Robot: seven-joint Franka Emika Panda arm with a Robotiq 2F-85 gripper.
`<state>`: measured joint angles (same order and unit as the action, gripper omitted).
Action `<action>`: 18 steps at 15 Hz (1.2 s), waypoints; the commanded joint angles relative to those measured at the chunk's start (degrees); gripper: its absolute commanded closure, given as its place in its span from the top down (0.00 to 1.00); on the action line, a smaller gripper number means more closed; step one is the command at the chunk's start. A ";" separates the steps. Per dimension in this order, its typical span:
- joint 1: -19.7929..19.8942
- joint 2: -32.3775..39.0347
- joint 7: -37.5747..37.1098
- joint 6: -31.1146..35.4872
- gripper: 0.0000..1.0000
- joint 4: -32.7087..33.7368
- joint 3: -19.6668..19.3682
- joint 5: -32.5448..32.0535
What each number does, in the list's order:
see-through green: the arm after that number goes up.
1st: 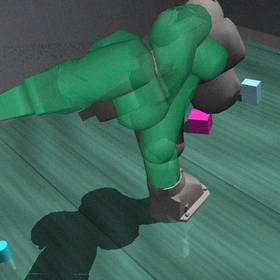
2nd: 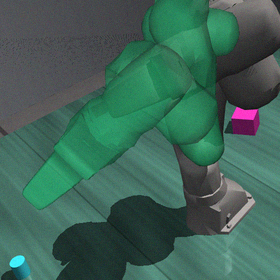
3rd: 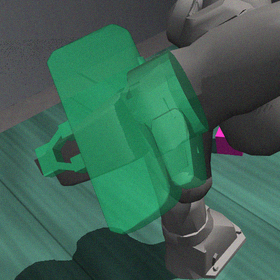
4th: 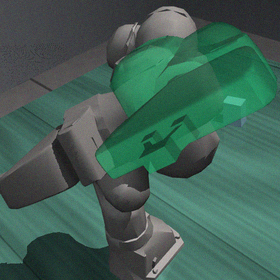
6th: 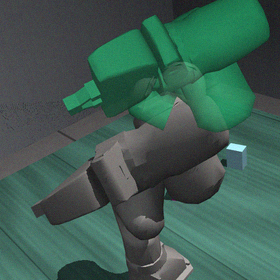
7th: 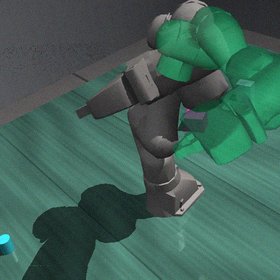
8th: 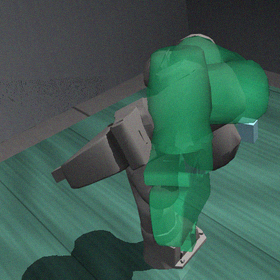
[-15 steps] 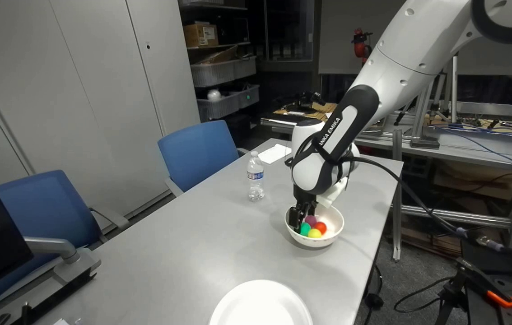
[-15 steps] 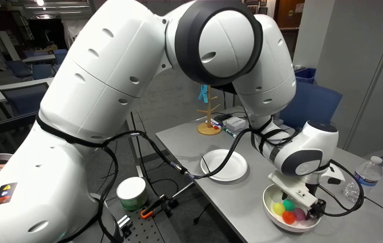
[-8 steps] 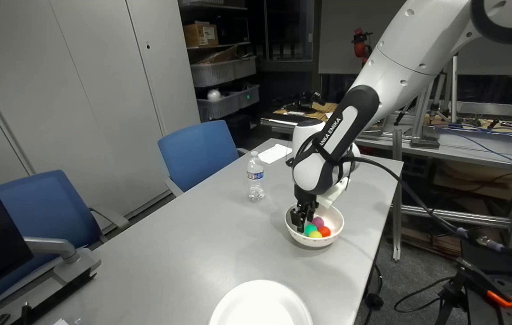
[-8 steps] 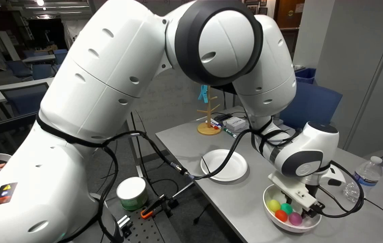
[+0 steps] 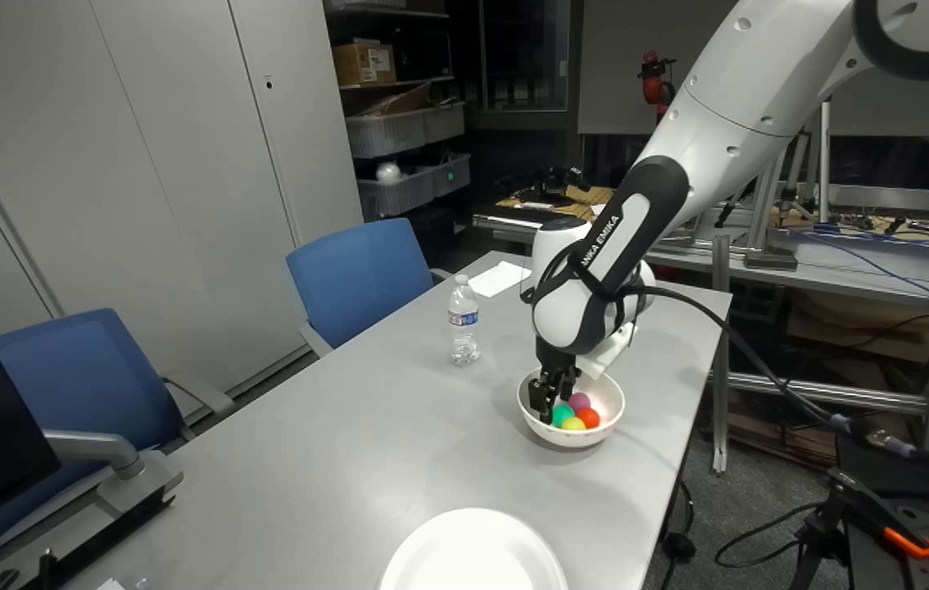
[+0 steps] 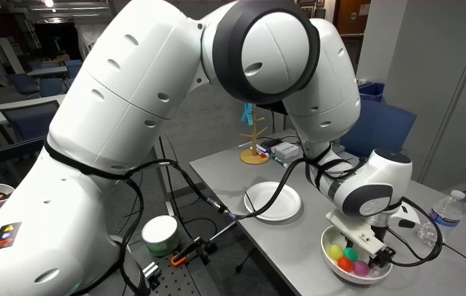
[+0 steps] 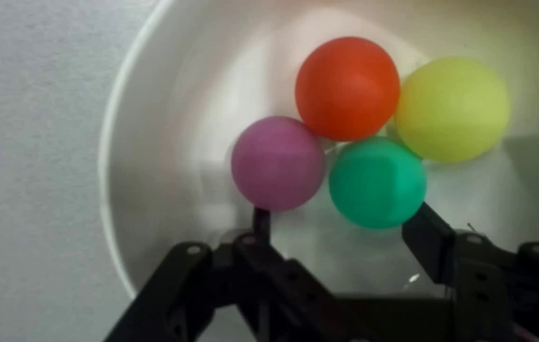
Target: Take the green ball from the right white bowl and place it in the left white bowl
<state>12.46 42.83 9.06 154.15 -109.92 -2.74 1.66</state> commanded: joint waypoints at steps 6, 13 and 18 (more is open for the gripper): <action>-0.65 -0.59 -1.65 -0.81 1.00 -1.78 -0.24 0.07; -1.07 0.05 -1.73 -0.62 0.71 -1.35 -0.21 -0.29; -1.14 0.20 -1.79 -1.09 1.00 -1.17 -0.39 -0.33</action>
<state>11.97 42.80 8.32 154.08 -111.29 -2.70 1.66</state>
